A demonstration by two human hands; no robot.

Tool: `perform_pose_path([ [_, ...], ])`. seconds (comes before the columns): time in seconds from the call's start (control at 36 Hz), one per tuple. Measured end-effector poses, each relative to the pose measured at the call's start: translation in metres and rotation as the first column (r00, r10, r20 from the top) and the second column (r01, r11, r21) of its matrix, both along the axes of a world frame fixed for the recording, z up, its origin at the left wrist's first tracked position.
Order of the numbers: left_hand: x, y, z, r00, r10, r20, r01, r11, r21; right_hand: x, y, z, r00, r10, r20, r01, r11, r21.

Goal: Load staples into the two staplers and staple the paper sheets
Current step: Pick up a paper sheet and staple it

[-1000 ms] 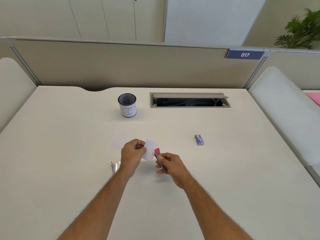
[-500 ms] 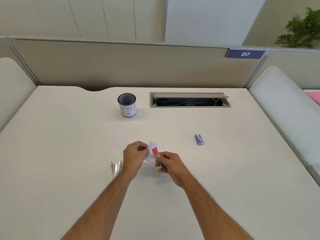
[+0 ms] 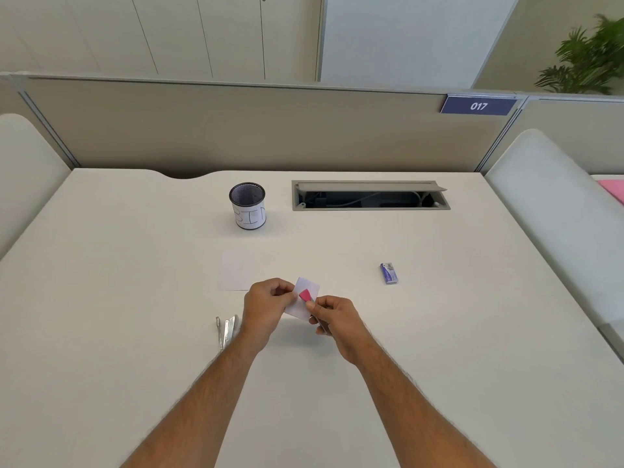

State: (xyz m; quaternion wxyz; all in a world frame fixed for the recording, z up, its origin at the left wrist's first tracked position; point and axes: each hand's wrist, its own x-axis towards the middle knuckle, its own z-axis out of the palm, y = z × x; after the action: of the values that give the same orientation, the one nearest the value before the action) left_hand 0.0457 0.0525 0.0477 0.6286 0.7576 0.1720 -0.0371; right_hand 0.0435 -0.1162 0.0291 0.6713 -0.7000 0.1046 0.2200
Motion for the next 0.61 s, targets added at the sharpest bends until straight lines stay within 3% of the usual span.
perform_pose_path([
  [0.19,-0.002,-0.001,0.008,0.998,-0.052,-0.022,0.048,0.986,-0.161,0.001,-0.002,0.002,1.0,-0.004,0.007,0.004,1.0,-0.01],
  [0.61,0.0,-0.003,0.01,0.995,-0.098,0.002,0.098,0.99,-0.098,0.001,-0.003,0.009,0.998,-0.031,0.059,0.034,0.998,-0.052],
])
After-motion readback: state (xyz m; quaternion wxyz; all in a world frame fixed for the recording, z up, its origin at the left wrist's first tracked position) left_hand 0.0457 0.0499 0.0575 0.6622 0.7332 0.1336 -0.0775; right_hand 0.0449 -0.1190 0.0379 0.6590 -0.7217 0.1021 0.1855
